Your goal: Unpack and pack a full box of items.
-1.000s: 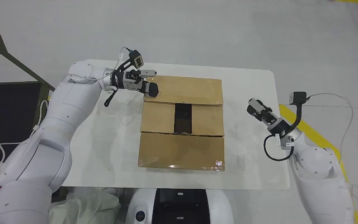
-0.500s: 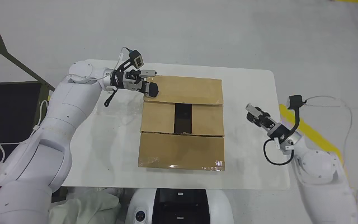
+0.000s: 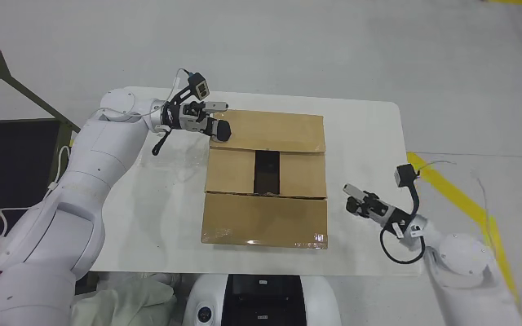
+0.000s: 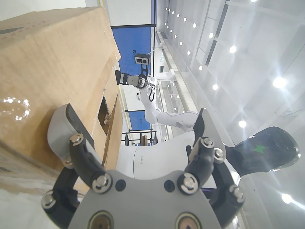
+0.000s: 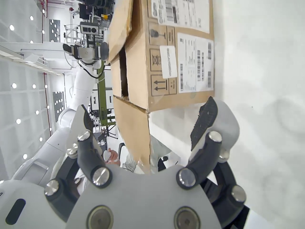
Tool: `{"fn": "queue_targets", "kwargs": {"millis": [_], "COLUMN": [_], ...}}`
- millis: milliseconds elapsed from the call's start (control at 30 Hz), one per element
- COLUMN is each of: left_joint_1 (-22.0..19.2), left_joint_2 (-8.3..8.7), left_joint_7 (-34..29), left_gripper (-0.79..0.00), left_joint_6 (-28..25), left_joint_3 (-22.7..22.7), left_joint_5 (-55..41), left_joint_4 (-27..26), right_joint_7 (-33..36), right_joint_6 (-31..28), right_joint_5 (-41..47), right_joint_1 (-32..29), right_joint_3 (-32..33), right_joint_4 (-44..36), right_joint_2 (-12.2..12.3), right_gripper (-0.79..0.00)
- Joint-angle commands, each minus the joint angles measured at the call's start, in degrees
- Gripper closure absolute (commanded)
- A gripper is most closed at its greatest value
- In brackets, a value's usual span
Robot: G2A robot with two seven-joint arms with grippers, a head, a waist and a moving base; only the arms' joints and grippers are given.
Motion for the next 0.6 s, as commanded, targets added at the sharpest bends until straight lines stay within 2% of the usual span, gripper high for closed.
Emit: {"fn": "queue_targets", "kwargs": {"millis": [0, 300, 567], "left_joint_1": [0.0, 0.0, 0.0], "left_joint_2": [0.0, 0.0, 0.0], "left_joint_7": [0.0, 0.0, 0.0], "left_gripper": [-0.785, -0.785, -0.785], "left_joint_6": [0.0, 0.0, 0.0], "left_joint_3": [0.0, 0.0, 0.0], "left_joint_5": [0.0, 0.0, 0.0], "left_joint_4": [0.0, 0.0, 0.0], "right_joint_7": [1.4, 9.3, 9.4], "right_joint_6": [-0.1, -0.2, 0.9], "right_joint_5": [0.4, 5.6, 8.5], "right_joint_1": [-0.7, 0.0, 1.3], "right_joint_3": [-0.7, -3.5, -6.8], "right_joint_4": [-0.1, 1.0, 2.9], "right_joint_2": [0.1, 0.4, 0.3], "right_gripper": [-0.785, -0.785, -0.785]}}
